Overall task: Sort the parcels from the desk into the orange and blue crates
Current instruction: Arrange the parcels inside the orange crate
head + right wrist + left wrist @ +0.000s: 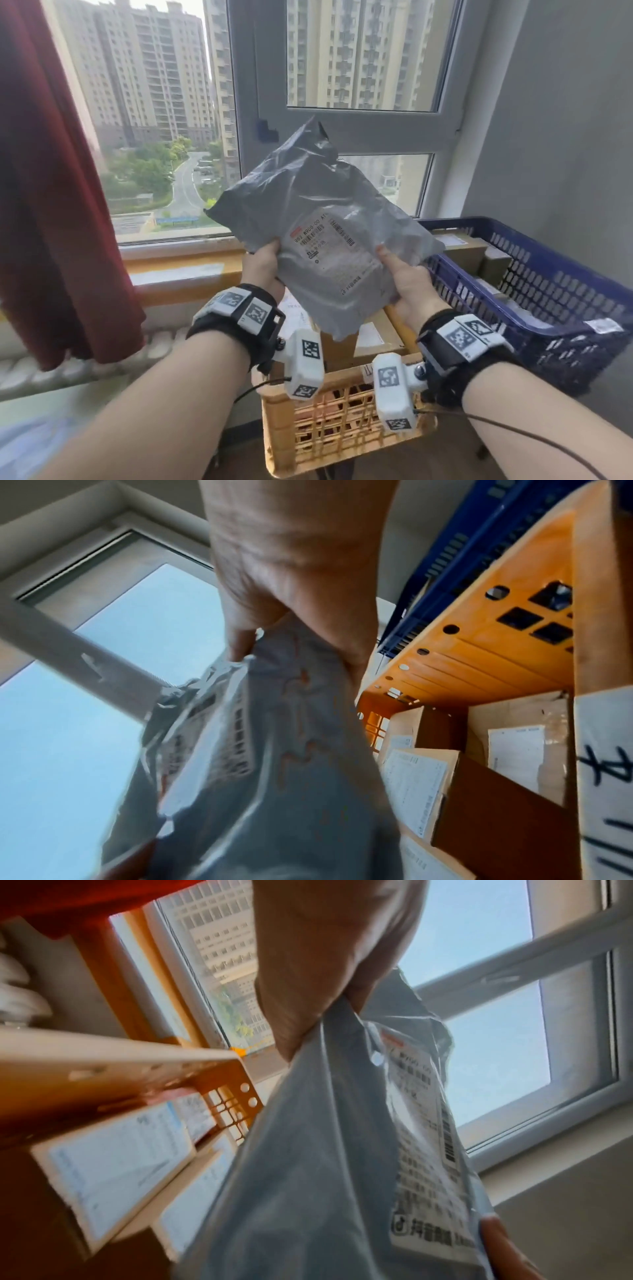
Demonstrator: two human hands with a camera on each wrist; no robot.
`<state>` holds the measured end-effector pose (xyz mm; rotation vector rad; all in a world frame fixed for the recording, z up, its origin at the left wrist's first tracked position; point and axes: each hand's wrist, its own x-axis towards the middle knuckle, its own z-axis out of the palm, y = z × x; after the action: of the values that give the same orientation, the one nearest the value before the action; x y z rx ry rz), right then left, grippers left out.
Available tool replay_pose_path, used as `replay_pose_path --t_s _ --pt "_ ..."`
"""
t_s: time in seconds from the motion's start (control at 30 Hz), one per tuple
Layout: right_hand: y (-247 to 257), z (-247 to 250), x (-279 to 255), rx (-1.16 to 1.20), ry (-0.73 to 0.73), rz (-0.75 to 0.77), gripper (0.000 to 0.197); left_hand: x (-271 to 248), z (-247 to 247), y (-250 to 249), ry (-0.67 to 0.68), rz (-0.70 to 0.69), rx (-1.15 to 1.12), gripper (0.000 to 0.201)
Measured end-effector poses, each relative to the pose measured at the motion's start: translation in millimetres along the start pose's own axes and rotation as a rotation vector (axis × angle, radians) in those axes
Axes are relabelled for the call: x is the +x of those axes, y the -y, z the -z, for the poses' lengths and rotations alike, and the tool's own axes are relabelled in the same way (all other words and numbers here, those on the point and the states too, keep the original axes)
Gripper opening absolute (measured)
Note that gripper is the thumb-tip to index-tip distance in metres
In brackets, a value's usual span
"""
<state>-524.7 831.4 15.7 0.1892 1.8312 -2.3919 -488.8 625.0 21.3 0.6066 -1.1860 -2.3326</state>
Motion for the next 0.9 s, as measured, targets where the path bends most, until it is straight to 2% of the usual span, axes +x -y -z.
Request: replay_pose_path --t_s 0.1,0.2,0.23,0.3,0.37,0.43,0.5,0.57,0.67,0.77,0.83,0.9 --pt "7.9 24.7 22.1 0.010 -0.023 -0.017 0.051 -3.6 -4.4 18.4 -0.003 0.114 0.066 0.033" --pt "20.0 46.1 36.0 -0.014 0.010 -0.019 0.041 -7.1 0.6 19.6 -0.105 0.099 0.155 0.037" --pt "23.0 51.9 40.3 -0.019 0.034 -0.016 0.034 -7.1 2.3 18.0 -0.181 0.059 0.185 0.044" --pt "29.0 60.5 48.0 -0.021 0.076 -0.016 0.027 -7.7 4.1 13.0 -0.314 -0.085 0.277 0.072" --pt "34.8 66.3 51.7 -0.043 0.124 -0.016 0.026 -9.0 4.6 6.6 -0.349 -0.276 0.483 0.100" --pt "38.9 70.7 55.9 -0.092 0.129 -0.020 0.027 -13.0 1.9 2.2 -0.255 -0.511 0.804 0.110" --pt "39.9 74.4 62.3 -0.144 0.100 -0.005 0.024 -14.3 -2.3 0.7 -0.079 -0.717 1.039 0.113" --pt "39.0 77.4 67.0 -0.183 0.073 0.007 0.022 -17.4 -11.9 0.2 0.109 -0.815 1.200 0.114" --pt "34.5 81.8 69.8 -0.212 0.061 -0.012 0.023 -22.5 -24.5 0.7 0.259 -0.792 1.550 0.109" --pt "26.4 86.5 72.1 -0.281 0.043 -0.040 0.026 -26.2 -28.7 3.1 0.299 -0.736 1.864 0.099" --pt "20.4 91.2 78.2 -0.342 0.018 -0.035 0.035 -32.4 -31.3 5.0 0.335 -0.698 1.977 0.080" --pt "17.7 92.5 76.4 -0.424 0.037 -0.064 0.041 -39.4 -35.4 8.1 0.393 -0.585 1.969 0.053"
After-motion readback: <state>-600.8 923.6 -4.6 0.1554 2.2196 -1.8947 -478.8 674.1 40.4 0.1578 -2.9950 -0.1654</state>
